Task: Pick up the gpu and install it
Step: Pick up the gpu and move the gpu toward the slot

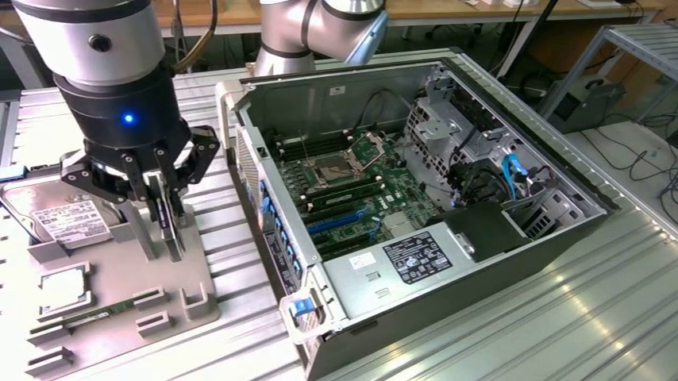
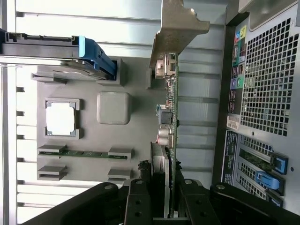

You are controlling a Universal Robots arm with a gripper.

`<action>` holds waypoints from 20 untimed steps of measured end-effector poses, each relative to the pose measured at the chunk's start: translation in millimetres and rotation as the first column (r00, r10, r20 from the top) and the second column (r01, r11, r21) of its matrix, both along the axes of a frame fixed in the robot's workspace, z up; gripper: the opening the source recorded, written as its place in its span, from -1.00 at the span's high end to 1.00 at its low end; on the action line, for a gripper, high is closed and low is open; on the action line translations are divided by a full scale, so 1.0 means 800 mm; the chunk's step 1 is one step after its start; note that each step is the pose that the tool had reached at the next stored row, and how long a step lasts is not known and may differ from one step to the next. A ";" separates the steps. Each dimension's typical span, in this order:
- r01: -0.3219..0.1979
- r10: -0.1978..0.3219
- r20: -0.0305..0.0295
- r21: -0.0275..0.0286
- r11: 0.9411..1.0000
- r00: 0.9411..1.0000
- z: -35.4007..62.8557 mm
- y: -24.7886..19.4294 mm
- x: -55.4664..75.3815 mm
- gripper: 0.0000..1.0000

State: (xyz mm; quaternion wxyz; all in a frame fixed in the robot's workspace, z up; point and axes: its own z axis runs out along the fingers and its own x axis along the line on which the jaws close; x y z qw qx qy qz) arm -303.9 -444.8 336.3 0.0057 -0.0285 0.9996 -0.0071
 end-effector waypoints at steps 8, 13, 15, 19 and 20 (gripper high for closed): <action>0.000 0.000 -0.001 0.000 1.000 1.000 0.030 0.0000 0.000 0.44; 0.000 0.000 -0.001 0.000 1.000 1.000 0.045 0.0000 0.000 0.44; 0.000 0.000 -0.001 0.000 1.000 1.000 0.051 0.0000 0.000 0.44; 0.000 0.000 -0.001 0.000 1.000 1.000 0.061 0.0000 0.000 0.44; 0.000 0.000 -0.002 0.000 1.000 1.000 0.063 0.0000 0.000 0.44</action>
